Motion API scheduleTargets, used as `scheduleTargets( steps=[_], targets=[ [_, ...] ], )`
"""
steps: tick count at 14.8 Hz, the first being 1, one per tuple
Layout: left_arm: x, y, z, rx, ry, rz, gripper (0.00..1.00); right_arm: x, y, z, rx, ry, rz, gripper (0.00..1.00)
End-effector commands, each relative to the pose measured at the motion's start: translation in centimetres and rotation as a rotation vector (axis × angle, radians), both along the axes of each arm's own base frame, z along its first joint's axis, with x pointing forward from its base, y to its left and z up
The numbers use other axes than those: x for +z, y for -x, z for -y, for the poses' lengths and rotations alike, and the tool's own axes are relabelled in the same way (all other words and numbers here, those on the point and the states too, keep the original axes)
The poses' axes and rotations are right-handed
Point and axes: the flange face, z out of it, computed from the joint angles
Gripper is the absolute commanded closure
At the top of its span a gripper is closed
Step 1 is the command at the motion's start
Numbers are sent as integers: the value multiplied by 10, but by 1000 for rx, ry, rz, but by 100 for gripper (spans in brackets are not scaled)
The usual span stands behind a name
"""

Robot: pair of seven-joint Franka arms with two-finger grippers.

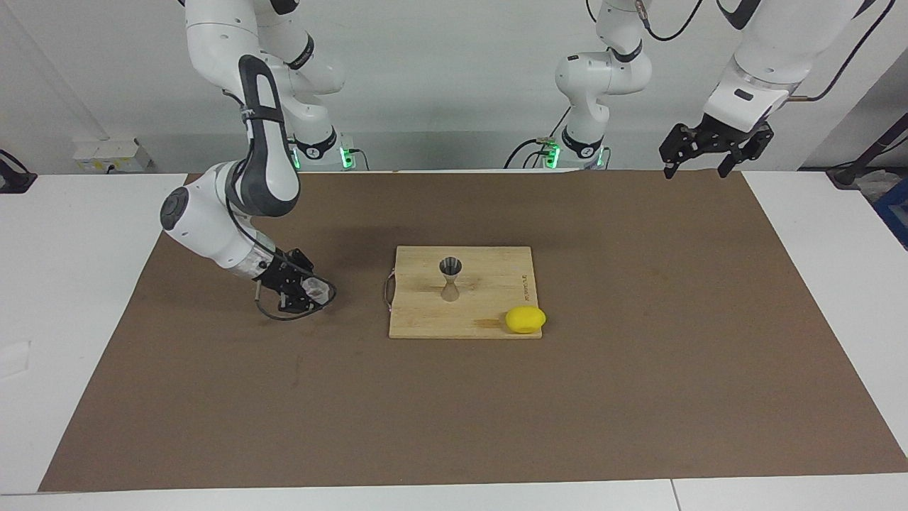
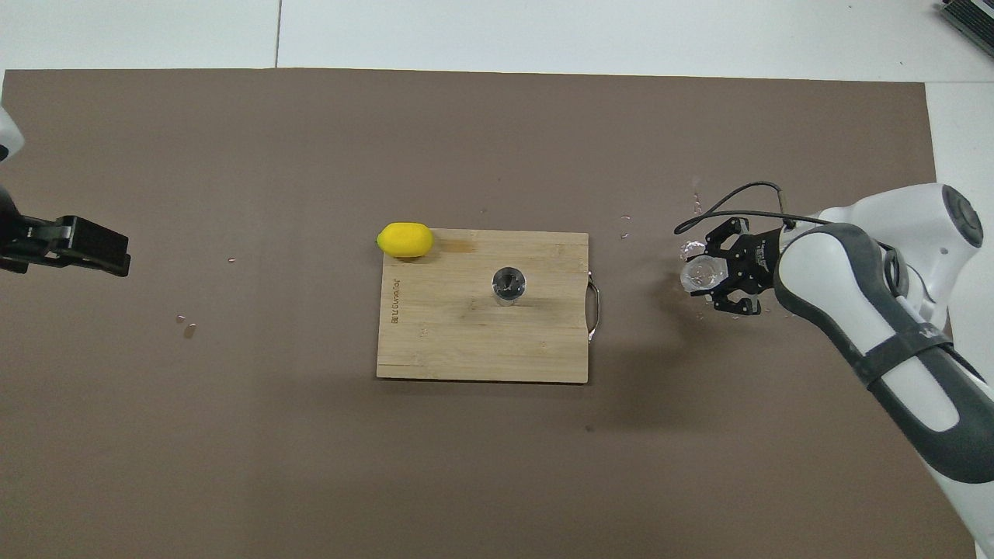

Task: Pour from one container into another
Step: 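Carry the clear glass with the right gripper back to its spot, then lower the clear glass onto the table and open the right gripper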

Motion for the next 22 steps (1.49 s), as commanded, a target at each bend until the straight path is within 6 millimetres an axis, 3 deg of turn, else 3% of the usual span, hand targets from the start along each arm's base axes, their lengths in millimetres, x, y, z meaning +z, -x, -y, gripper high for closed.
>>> scheduleTargets(
  steps=[1,5,8,13,14,16,20,22],
  targets=[
    [2,10,-8,-20,-21,-3,0,-2,8,11,4,-70,15,70],
    [4,12,-17,-12,-21,-10,0,-20,12,46,29,-88,23,69],
    [6,16,-18,-14,-22,-17,0,-21,14,58,11,-88,23,67],
    [2,16,-16,-6,-23,-23,0,-32,26,69,-19,-82,7,42],
    [2,16,-16,-6,-23,-21,0,-32,26,70,-19,-83,6,33],
    [3,16,-17,-7,-21,-17,0,-31,26,71,-19,-80,9,2],
    [4,14,-4,-17,24,4,0,-21,27,75,-23,-76,21,0],
    [4,14,-1,-17,27,5,0,-11,28,86,-31,-63,37,0]
  ],
)
